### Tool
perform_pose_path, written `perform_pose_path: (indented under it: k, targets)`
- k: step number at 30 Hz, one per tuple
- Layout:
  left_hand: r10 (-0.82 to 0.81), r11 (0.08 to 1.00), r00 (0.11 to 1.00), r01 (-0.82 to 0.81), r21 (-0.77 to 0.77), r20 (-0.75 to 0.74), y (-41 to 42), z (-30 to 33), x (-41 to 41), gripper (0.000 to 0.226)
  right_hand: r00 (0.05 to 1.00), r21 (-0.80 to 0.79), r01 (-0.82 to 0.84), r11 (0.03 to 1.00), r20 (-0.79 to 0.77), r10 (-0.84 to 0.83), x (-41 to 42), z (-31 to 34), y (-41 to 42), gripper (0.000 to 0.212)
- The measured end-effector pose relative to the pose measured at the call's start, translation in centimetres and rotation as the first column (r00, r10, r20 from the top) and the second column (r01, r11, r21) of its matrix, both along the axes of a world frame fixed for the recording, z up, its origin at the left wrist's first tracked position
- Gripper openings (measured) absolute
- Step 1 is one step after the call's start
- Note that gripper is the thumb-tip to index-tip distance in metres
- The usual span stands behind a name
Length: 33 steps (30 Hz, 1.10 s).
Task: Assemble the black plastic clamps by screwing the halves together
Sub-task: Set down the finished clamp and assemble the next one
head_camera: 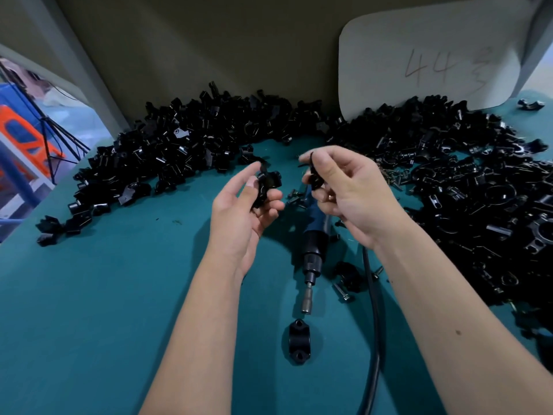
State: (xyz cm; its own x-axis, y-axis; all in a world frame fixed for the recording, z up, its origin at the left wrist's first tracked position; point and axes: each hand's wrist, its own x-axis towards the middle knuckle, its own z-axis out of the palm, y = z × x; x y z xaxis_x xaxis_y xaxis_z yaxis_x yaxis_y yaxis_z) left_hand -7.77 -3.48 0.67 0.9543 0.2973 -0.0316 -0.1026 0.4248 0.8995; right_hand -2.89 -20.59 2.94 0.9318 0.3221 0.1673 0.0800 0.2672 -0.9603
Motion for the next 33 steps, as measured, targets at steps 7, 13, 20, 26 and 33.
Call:
perform_pose_path:
  k: [7, 13, 20, 26, 33]
  targets:
    - [-0.156, 0.988, 0.986, 0.155, 0.012, 0.062, -0.3, 0.5, -0.6, 0.038, 0.980, 0.005, 0.080, 0.997, 0.182, -0.080, -0.3, -0.4, 1.0, 0.011]
    - [-0.126, 0.986, 0.988, 0.115, 0.121, 0.089, -0.7, 0.3, -0.5, 0.035, 0.985, -0.067, -0.077, 0.995, 0.150, 0.087, 0.1, -0.5, 0.4, 0.019]
    - [-0.097, 0.994, 0.989, 0.091, 0.055, 0.114, -0.2, 0.3, -0.4, 0.037, 0.991, -0.063, 0.002, 0.998, 0.135, 0.007, 0.2, -1.1, 1.4, 0.007]
    - [-0.032, 0.998, 0.993, 0.038, -0.049, 0.118, -0.4, 0.3, -0.1, 0.031, 0.959, -0.176, 0.074, 0.982, 0.283, -0.022, -0.3, -1.5, 2.7, 0.027]
    - [0.005, 0.999, 0.997, -0.001, -0.053, 0.077, -0.2, 0.0, 0.1, 0.034, 0.954, -0.131, 0.182, 0.974, 0.265, -0.142, -0.2, -1.3, 2.7, 0.013]
